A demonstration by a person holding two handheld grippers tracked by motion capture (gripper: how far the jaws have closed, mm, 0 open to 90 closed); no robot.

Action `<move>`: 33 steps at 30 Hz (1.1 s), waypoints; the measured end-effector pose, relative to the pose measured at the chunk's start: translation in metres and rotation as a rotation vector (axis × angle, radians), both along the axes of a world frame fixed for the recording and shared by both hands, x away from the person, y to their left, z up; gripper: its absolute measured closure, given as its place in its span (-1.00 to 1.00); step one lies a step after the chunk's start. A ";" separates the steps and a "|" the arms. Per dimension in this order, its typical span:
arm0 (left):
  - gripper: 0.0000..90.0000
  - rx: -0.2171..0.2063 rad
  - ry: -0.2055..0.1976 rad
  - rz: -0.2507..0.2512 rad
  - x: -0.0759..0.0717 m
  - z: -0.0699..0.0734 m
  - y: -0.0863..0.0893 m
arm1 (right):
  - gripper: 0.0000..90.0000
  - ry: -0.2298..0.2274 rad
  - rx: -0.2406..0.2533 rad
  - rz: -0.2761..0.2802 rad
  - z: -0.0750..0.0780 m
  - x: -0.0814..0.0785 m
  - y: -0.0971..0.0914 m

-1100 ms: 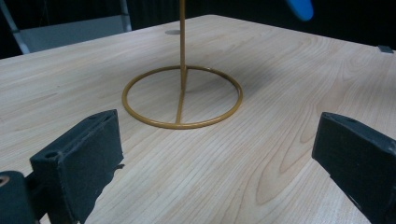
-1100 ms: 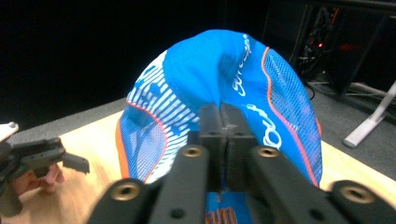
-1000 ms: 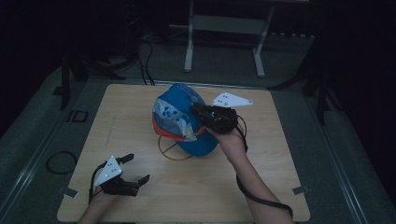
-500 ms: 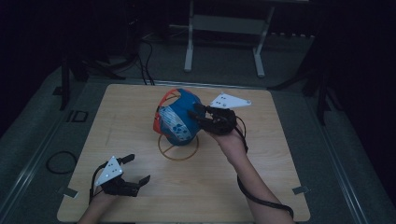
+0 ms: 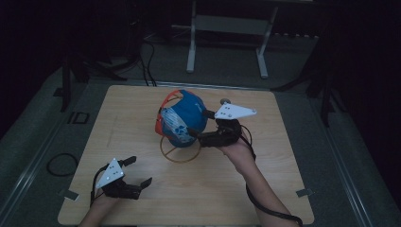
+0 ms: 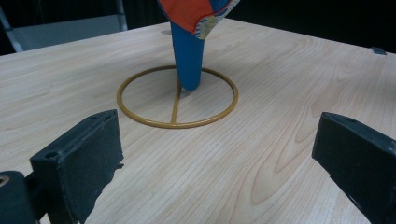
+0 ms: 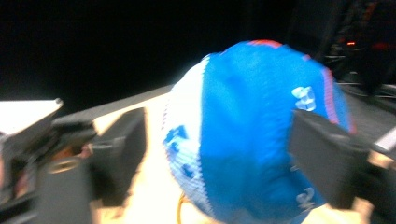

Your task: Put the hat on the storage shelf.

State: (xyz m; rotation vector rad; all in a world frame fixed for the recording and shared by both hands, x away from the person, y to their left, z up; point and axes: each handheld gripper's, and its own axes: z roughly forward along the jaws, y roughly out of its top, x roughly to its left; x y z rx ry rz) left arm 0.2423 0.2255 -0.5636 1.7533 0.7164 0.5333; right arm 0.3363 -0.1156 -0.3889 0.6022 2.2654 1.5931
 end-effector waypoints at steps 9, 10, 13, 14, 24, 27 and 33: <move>-0.95 0.002 0.000 -0.003 0.000 -0.001 0.000 | -0.68 -0.006 -0.015 0.038 -0.019 -0.008 -0.002; -0.95 0.003 -0.001 -0.003 0.000 -0.001 0.000 | -0.68 -0.004 -0.015 0.040 -0.021 -0.008 -0.003; -0.95 0.000 0.000 0.000 0.000 -0.001 0.000 | -0.69 -0.014 -0.024 0.037 -0.025 -0.009 -0.005; -0.95 -0.002 0.000 0.001 0.000 -0.002 0.001 | -0.68 -0.017 -0.033 0.036 -0.026 -0.009 -0.006; -0.95 0.008 -0.002 -0.004 0.000 -0.002 0.000 | -0.68 0.003 -0.048 0.044 -0.046 -0.013 -0.021; -0.95 0.007 -0.003 -0.004 0.000 -0.002 0.000 | -0.68 0.018 -0.048 0.047 -0.056 -0.013 -0.026; -0.95 0.011 -0.003 -0.004 0.000 -0.003 0.000 | -0.68 0.036 -0.054 0.047 -0.072 -0.013 -0.034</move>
